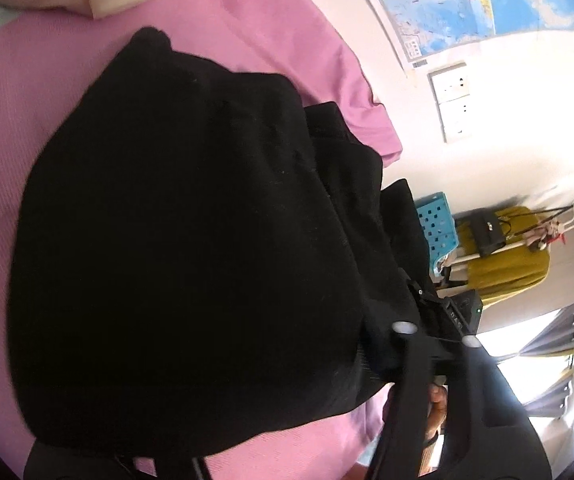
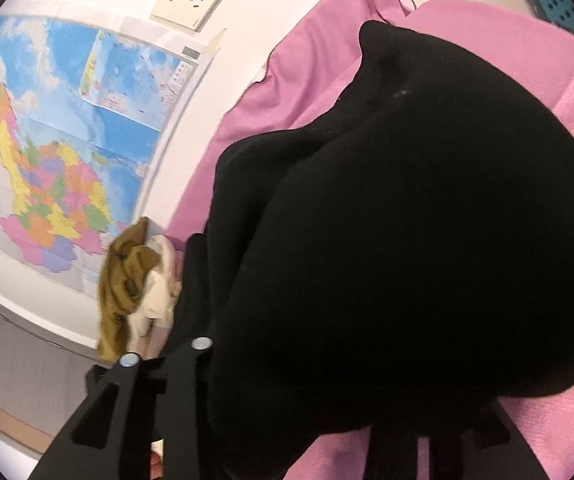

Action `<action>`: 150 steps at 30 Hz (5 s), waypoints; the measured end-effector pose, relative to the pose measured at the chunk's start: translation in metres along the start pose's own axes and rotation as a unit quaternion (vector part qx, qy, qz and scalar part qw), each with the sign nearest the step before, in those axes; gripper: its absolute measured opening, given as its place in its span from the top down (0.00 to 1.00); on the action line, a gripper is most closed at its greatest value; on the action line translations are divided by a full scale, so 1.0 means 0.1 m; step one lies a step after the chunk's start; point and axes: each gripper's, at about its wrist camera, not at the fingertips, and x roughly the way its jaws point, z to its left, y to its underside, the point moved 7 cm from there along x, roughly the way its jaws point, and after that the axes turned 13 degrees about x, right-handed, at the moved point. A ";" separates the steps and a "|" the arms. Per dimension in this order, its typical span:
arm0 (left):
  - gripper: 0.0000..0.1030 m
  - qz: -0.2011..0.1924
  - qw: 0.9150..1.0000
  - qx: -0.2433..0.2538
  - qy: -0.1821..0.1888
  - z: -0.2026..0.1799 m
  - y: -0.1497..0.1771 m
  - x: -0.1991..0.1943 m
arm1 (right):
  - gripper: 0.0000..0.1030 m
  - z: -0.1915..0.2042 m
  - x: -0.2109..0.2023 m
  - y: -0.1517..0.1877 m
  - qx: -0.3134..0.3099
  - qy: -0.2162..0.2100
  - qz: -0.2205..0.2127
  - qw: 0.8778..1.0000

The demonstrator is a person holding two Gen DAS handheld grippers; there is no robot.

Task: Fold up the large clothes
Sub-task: 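Grasp the black bundle from both sides with both grippers and lift it, then carry the black bundle with both grippers onto the mustard clothes pile, then open both grippers and withdraw them from the stacked pile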

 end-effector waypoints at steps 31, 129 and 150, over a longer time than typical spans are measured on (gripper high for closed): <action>0.69 -0.108 0.975 0.193 -0.018 -1.30 -1.30 -1.29 | 0.78 2.32 -0.49 -0.16 -0.205 -0.139 0.003 0.969; 0.05 -0.251 0.806 0.122 -0.523 0.72 -1.18 -3.27 | 0.15 3.57 2.11 2.00 -0.556 -0.022 0.025 0.831; 0.05 -0.246 0.792 0.079 -0.553 0.52 -0.51 -3.12 | 0.06 3.19 1.57 2.35 -0.555 -0.039 0.017 0.831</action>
